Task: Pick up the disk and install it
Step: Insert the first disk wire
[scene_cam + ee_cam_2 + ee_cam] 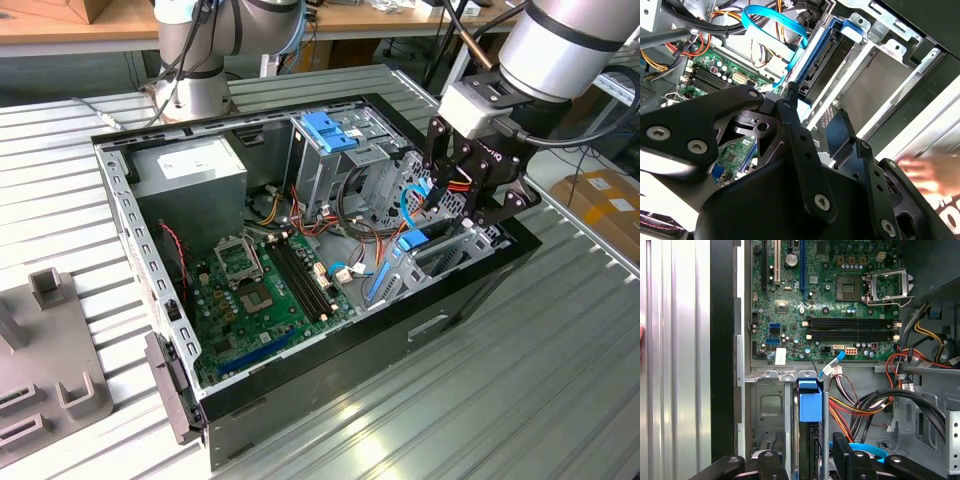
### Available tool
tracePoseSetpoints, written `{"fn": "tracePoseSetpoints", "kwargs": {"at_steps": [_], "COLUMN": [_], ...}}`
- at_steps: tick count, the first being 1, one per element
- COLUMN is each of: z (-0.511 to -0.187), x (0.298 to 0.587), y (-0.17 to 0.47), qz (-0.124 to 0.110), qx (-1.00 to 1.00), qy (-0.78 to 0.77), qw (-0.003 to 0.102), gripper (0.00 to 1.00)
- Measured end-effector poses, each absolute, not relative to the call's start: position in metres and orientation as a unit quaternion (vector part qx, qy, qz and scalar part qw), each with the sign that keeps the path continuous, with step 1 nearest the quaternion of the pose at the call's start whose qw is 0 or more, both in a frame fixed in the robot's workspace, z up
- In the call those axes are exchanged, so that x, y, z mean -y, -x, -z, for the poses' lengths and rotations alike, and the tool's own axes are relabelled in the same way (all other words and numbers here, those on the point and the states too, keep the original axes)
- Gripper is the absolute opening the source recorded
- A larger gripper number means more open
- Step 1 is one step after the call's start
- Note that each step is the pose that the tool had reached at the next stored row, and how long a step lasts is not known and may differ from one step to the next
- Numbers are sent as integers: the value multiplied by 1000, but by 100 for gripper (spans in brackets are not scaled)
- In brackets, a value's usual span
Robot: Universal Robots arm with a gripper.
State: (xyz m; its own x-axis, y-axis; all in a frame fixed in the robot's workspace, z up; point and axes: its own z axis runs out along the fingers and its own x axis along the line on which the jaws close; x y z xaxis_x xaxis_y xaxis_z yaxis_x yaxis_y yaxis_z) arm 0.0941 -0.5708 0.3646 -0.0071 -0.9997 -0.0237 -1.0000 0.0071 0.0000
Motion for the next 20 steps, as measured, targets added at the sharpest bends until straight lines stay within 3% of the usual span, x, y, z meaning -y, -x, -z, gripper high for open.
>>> {"fn": "tracePoseSetpoints", "kwargs": {"at_steps": [20], "z": [-359], "x": [548], "y": [-116], "qz": [-8], "qx": [-710], "qy": [705], "qw": [8], "gripper": [50]}}
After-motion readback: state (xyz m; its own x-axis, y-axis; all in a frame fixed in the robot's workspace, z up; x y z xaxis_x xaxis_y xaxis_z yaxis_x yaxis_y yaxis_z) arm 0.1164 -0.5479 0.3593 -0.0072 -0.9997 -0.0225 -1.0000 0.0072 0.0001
